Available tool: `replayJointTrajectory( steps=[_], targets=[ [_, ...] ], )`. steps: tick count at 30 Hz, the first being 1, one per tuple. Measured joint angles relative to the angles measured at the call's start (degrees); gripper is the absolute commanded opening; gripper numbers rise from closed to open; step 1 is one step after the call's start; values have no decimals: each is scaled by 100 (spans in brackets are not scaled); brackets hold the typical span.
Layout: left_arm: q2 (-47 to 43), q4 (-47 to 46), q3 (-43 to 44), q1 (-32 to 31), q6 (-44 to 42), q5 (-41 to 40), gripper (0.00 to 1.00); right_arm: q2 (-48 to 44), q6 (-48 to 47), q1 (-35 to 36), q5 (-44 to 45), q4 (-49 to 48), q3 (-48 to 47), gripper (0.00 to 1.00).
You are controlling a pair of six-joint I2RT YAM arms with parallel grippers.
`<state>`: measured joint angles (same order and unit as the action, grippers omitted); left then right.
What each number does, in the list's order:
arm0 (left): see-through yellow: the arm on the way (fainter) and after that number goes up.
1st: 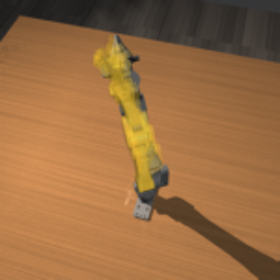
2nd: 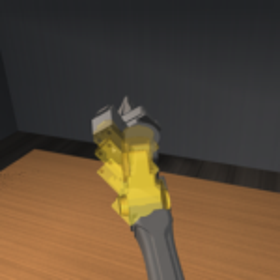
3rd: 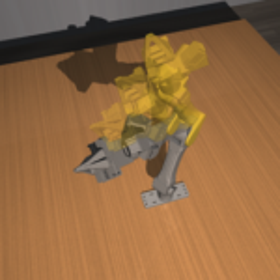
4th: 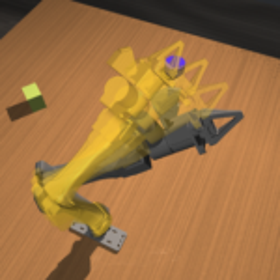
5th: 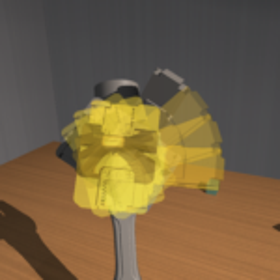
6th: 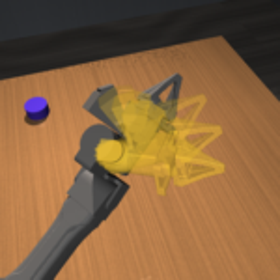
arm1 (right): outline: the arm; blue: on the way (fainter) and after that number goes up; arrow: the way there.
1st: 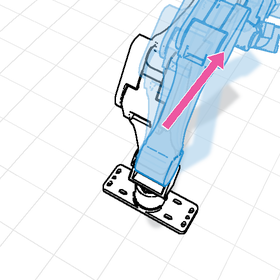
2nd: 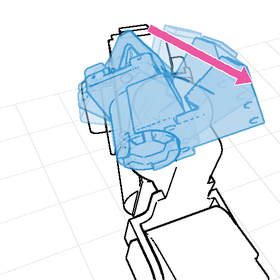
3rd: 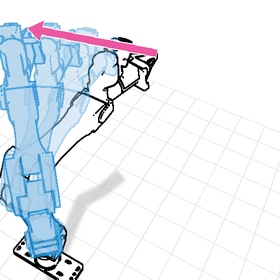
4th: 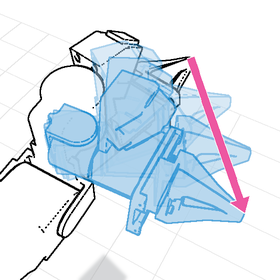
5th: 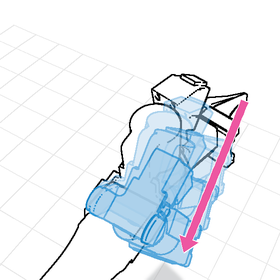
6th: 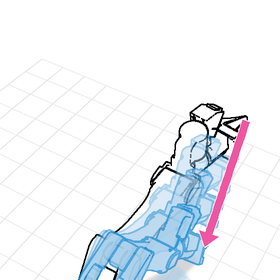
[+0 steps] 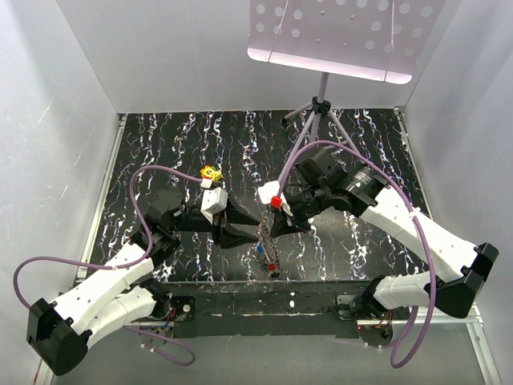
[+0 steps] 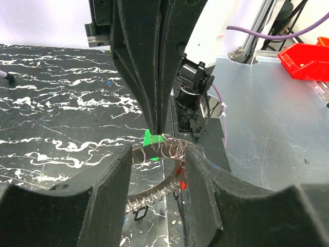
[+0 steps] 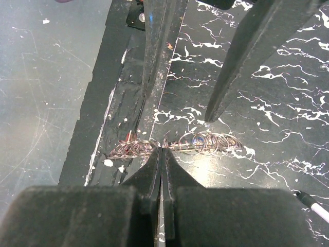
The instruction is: Put the keys on the keyring
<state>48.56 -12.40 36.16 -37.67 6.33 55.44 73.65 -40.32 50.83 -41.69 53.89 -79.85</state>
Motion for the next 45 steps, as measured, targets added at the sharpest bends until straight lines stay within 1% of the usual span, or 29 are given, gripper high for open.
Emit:
replayJointTrajectory(
  steps=[5, 15, 29, 37, 45],
  targets=[
    [20, 146, 11, -118, -85, -223, 43, 9, 136, -72, -4, -11, 0, 1],
    [341, 317, 70, -461, -256, -632, 41, 37, 286, -127, -9, -44, 0, 1],
    [579, 481, 214, -664, -431, -874, 28, 37, 389, -136, -50, -125, 0, 1],
    [636, 492, 216, -708, -461, -876, 17, 37, 424, -175, -57, -138, 0, 1],
    [662, 555, 262, -726, -483, -879, 16, 37, 442, -175, -81, -153, 0, 1]
  ],
)
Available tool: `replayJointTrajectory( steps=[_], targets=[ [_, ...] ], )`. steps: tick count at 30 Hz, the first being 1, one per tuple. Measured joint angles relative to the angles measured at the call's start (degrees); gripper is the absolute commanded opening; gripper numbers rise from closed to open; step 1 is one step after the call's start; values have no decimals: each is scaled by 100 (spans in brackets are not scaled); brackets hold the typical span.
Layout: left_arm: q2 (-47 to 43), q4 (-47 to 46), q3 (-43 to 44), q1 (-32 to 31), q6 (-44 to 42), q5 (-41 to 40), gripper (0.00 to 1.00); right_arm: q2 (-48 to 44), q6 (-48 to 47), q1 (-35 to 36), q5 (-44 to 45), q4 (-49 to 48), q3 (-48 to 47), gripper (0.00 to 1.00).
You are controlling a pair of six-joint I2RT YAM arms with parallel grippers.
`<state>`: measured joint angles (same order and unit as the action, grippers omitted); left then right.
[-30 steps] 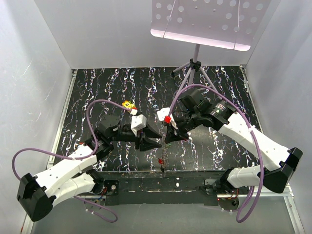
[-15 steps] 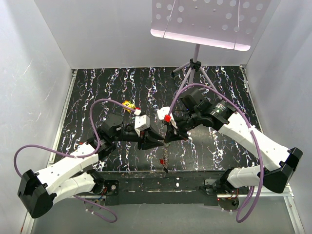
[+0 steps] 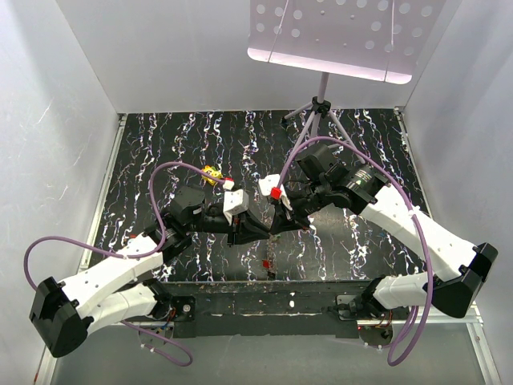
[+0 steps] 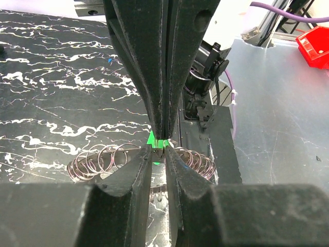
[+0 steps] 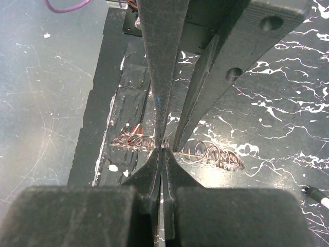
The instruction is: Put the keys on the keyring
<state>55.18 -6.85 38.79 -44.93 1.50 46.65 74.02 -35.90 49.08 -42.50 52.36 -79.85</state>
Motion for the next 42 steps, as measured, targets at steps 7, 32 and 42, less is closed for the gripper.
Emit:
replayJointTrajectory(
  steps=[7, 32, 42],
  targets=[
    [76, 46, 61, -22, -4, -15, 0, 0, 31, -13, -9, -7, 0, 1],
    [-1104, -2114, -1279, -22, 743, -658, 0, -1663, 3067, -870, -1591, -3270, 1908, 59],
    [-809, -4787, -1950, -17, 2389, -1438, 0, -1696, 5149, -872, -986, -4898, 2275, 55]
  ],
)
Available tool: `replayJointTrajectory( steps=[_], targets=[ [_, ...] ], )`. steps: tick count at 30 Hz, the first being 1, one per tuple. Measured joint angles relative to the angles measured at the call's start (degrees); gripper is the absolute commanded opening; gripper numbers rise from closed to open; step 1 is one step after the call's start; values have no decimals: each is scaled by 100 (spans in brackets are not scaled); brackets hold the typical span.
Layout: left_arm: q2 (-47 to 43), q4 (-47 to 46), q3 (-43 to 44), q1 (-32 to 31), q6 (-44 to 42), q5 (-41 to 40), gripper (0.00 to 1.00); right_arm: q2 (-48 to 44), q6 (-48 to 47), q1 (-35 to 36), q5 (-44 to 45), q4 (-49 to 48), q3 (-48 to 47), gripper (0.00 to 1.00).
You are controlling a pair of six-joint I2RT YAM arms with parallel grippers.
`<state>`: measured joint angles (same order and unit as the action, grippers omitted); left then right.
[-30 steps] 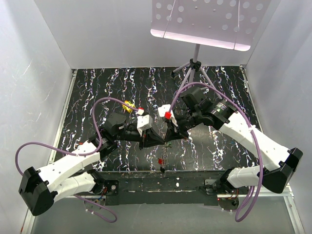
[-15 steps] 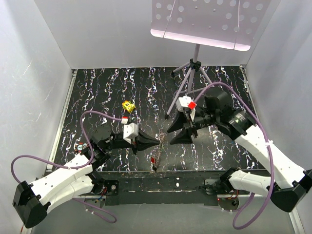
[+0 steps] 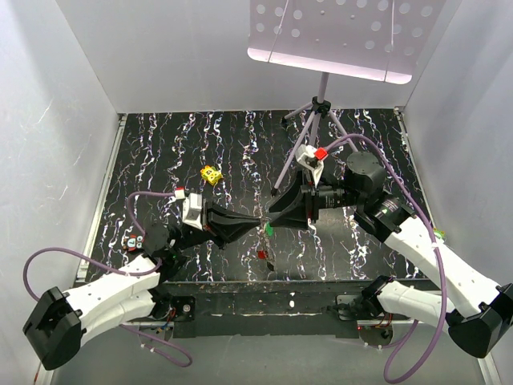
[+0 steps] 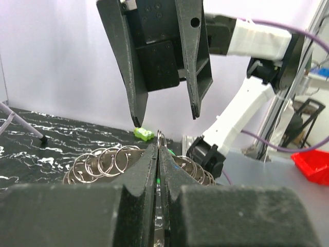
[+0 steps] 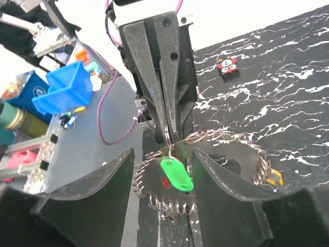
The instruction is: Put the keys on the keyring
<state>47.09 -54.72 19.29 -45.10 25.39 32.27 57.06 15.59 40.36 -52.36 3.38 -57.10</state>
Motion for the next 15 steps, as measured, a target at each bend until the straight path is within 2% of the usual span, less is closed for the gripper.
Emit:
replayJointTrajectory(
  steps=[7, 15],
  targets=[
    [369, -1191, -275, 4, 619, -573, 0, 11, 938, 0, 450, -378, 0, 50],
    [584, -1749, -319, 4, 872, -835, 0, 131, 1226, 2, 728, -396, 0, 44]
  ],
)
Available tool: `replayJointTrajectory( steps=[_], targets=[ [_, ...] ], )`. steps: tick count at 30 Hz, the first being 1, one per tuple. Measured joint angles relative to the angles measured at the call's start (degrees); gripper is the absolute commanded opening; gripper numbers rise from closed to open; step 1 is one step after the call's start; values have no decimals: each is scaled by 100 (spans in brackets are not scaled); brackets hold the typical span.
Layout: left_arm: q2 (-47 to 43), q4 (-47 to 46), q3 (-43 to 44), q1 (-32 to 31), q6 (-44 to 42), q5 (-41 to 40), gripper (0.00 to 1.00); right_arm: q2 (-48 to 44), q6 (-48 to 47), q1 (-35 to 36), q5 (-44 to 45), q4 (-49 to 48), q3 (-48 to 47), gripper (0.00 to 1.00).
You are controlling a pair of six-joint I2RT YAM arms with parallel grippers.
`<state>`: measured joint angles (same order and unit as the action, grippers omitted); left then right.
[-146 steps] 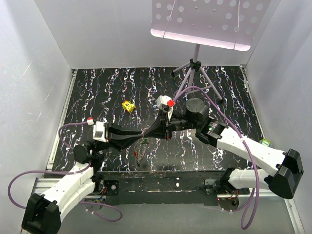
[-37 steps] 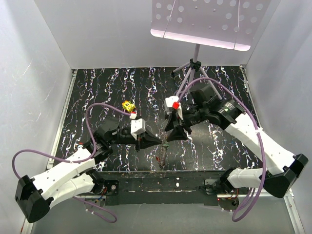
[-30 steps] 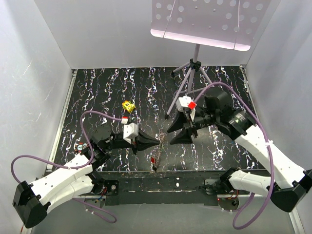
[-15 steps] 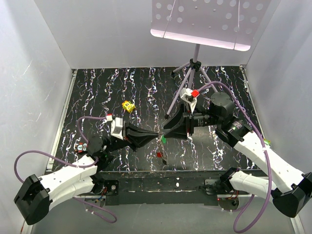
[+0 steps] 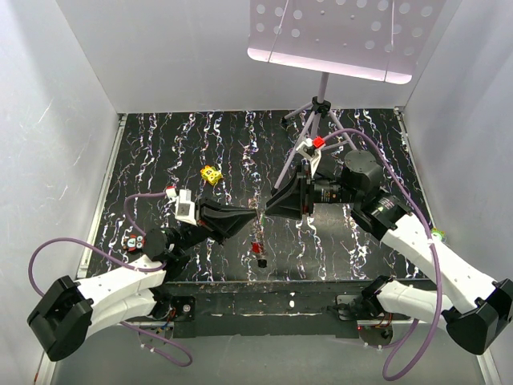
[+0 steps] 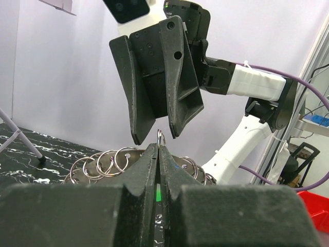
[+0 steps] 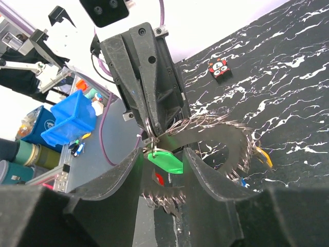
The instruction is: Put the keys on the keyring
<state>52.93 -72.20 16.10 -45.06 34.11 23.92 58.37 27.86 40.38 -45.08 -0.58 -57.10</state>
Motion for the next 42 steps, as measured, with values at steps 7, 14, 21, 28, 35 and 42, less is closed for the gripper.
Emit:
replayJointTrajectory(
  steps=[7, 14, 21, 28, 35, 42],
  targets=[
    [48, -31, 0, 0, 61, -37, 0, 94, 31, 68, 37, -7, -2, 30],
    [57, -26, 0, 0, 66, -59, 0, 114, -15, 136, 33, -46, -9, 1],
    [55, -105, -57, 11, 63, -74, 0, 125, 144, 138, -4, -90, -11, 1],
    [-37, -122, -72, 11, 20, -70, 0, 149, 579, 138, -52, -201, 7, 1],
    [0, -155, -72, 39, -24, -74, 0, 321, 1126, 170, -114, -420, 197, 1],
    [35, -151, -70, 44, -76, -70, 0, 393, 1482, 289, 48, -345, 302, 25]
  ],
)
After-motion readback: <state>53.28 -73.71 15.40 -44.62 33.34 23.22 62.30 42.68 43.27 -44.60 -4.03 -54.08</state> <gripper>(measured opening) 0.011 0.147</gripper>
